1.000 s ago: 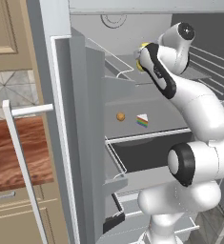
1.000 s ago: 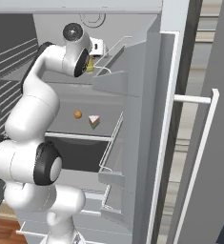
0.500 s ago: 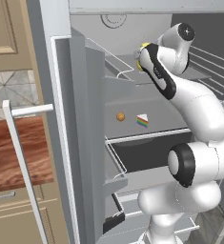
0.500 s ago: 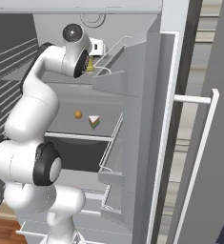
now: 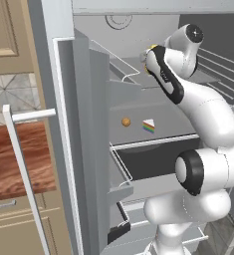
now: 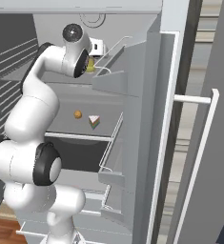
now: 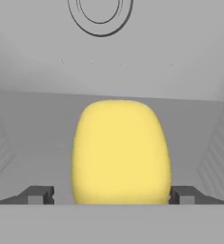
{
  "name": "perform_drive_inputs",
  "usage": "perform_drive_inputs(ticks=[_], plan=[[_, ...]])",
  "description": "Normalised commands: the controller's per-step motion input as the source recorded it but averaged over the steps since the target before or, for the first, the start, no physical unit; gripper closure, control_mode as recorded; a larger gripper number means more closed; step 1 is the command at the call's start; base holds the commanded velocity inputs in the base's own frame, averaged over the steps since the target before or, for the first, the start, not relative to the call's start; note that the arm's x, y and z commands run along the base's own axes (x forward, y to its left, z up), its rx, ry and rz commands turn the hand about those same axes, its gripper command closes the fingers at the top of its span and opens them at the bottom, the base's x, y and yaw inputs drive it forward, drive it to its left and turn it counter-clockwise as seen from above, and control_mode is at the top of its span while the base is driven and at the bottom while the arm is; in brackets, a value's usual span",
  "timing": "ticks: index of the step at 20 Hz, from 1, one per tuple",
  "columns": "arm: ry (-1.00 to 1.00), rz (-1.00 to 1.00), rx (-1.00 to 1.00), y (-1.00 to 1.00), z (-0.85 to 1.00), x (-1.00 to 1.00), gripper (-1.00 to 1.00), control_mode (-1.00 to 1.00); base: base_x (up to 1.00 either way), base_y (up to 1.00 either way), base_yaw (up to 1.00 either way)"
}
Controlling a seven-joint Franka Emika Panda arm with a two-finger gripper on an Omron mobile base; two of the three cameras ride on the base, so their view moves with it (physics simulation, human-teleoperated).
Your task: Place the mustard and ketchup from the counter to the top shelf of the fridge. If the existing items in the fridge are on the top shelf, move them to other shelves.
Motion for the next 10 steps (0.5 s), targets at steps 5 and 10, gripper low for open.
perform_drive_inputs(ticks=[5, 10], plan=[[-0.03, 0.00, 0.00, 0.00, 0.00, -0.04, -1.00, -1.00, 0.00, 0.00, 0.00], [-0.16, 0.00, 0.00, 0.00, 0.00, -0.14, -1.00, -1.00, 0.00, 0.00, 0.00]])
